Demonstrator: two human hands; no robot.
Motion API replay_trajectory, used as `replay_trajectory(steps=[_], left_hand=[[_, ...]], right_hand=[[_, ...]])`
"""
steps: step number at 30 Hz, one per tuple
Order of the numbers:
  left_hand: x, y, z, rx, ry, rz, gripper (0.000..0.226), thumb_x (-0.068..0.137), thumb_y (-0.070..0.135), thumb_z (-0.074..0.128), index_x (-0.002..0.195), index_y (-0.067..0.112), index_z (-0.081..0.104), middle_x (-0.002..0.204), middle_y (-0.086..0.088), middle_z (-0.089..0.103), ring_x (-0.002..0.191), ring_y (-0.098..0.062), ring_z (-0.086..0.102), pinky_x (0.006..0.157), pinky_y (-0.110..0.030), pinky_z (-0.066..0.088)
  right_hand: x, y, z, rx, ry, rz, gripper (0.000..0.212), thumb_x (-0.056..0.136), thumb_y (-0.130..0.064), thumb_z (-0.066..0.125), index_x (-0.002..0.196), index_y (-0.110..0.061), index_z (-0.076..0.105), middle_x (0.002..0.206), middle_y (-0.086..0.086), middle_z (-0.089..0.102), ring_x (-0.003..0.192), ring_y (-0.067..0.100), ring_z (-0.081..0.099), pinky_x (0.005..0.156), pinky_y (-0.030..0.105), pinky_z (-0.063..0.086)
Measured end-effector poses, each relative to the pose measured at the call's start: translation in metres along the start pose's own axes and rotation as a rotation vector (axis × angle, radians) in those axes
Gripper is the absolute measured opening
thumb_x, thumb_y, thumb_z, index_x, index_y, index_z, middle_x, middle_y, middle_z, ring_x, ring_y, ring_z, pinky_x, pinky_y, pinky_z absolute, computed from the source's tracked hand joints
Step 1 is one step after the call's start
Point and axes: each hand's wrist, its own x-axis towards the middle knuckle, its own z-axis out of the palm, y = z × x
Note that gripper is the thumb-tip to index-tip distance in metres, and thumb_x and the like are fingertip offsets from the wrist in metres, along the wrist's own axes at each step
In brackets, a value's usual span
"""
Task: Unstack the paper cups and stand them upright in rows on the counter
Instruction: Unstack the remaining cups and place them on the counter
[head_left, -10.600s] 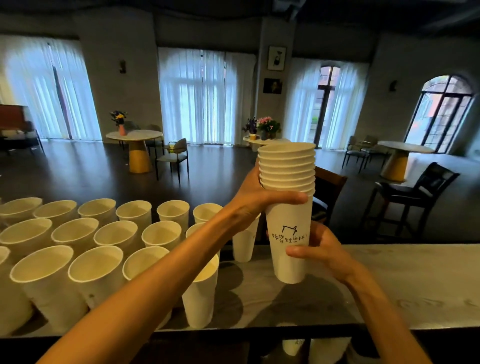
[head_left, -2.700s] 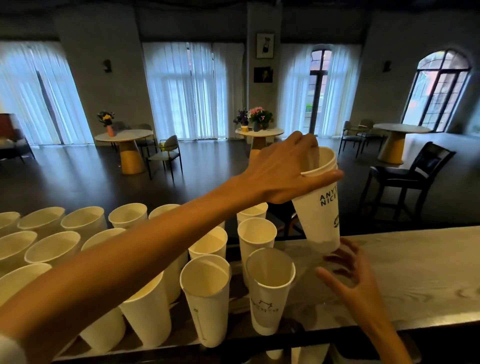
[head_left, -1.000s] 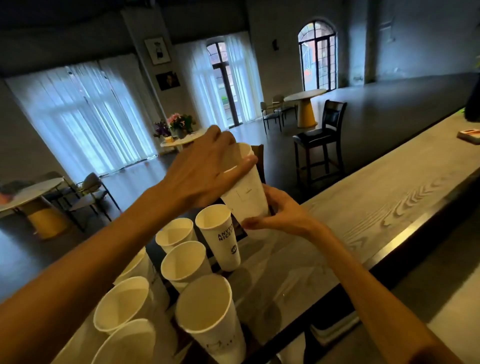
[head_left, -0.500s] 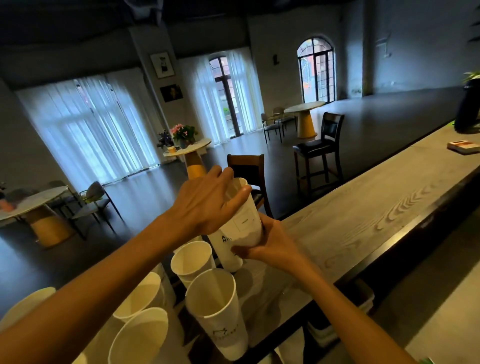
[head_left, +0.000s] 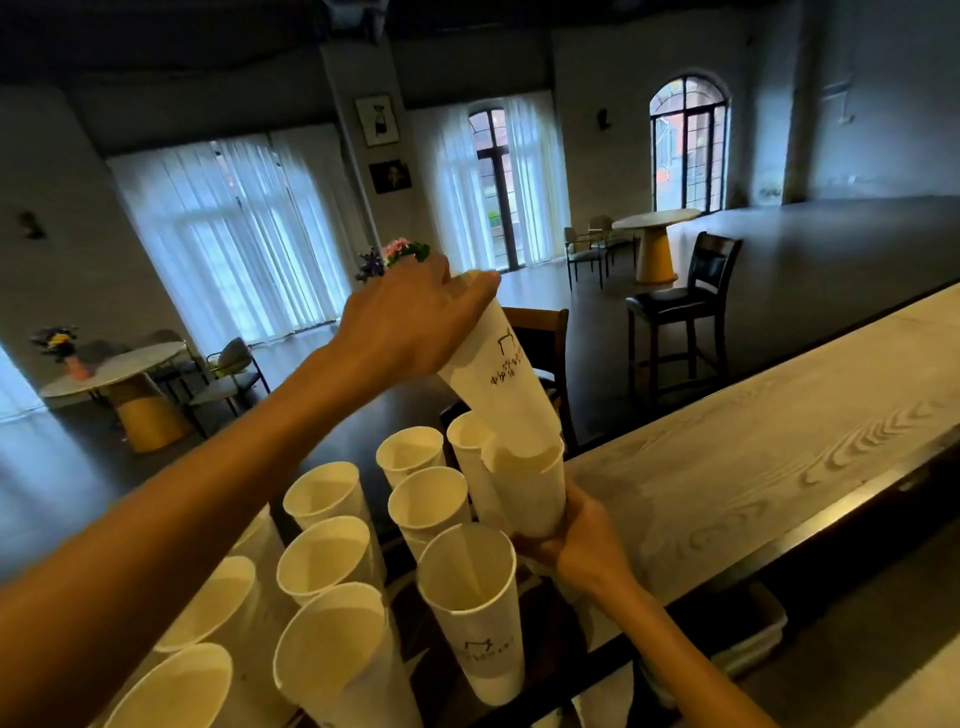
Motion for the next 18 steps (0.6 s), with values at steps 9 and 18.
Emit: replay_trajectory(steps=[9, 18], left_hand=[[-0.01, 0.013, 0.0, -0.04, -0.046, 0.075, 0.056, 0.097, 0.067, 0.031, 0.111, 0.019, 0.056, 0.106, -0.004, 0.061, 0.087, -0.024, 0.057, 0.073, -0.039, 0.051], [-0.027, 0.05, 0.009, -0.086, -0.253, 0.331, 0.074, 0.084, 0.082, 0.025, 0.128, 0.03, 0.051, 0.119, 0.0, 0.052, 0.103, -0.021, 0.056, 0.086, -0.045, 0.053]], right_hand=[[0.007, 0.022, 0.016, 0.057, -0.118, 0.029, 0.064, 0.05, -0.059, 0.089, 0.104, -0.048, 0.057, 0.097, -0.023, 0.065, 0.099, 0.009, 0.063, 0.079, 0.019, 0.049], [-0.003, 0.034, -0.053, -0.092, -0.182, 0.118, 0.045, 0.066, -0.019, 0.09, 0.096, -0.031, 0.058, 0.098, -0.008, 0.064, 0.091, 0.008, 0.062, 0.067, 0.016, 0.054]])
